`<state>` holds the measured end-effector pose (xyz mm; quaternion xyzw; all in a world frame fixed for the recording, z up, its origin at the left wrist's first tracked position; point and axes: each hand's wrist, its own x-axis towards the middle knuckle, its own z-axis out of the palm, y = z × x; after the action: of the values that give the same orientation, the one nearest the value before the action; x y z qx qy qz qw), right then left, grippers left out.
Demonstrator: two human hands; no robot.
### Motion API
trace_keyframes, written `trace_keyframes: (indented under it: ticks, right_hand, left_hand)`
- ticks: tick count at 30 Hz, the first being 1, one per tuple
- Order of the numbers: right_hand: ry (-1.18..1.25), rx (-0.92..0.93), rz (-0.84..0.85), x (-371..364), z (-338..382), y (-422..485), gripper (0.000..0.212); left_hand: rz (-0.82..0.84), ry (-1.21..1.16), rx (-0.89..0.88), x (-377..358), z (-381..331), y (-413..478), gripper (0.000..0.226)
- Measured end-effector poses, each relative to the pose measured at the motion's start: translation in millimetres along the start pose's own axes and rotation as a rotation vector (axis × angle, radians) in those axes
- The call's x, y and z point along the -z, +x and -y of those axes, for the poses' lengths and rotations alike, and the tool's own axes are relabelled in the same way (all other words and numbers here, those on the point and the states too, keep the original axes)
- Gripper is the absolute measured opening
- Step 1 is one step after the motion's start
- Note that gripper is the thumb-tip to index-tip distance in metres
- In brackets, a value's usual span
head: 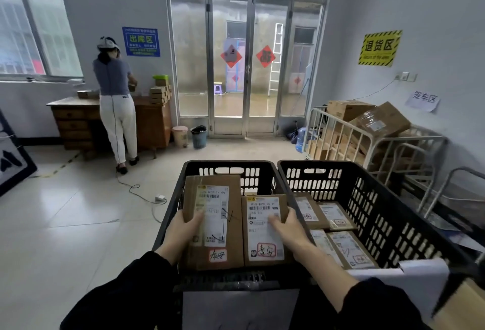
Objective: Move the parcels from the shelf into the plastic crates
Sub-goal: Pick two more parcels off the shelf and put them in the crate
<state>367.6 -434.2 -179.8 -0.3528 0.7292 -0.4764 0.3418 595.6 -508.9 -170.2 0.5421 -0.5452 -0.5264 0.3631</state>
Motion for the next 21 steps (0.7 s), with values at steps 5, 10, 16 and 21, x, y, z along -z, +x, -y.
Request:
trace_keyframes:
  ticks: [5, 10, 16, 21]
  right_hand:
    - [-0.134, -0.035, 0.038, -19, -27, 26, 0.064]
    - [-0.280, 0.006, 0.103, -29, -37, 48, 0.056]
    - [-0.400, -0.032, 0.171, -38, -47, 60, 0.038]
    - [-0.454, -0.066, 0.180, -39, -49, 70, 0.048]
  left_hand:
    - [0.001, 0.124, 0.081, -11, 24, 20, 0.045]
    - [-0.015, 0.264, 0.143, -12, 38, 35, 0.043]
    - [0.058, 0.337, 0.234, -10, 47, 45, 0.060]
    - [0.135, 0.290, 0.320, -9, 54, 54, 0.054]
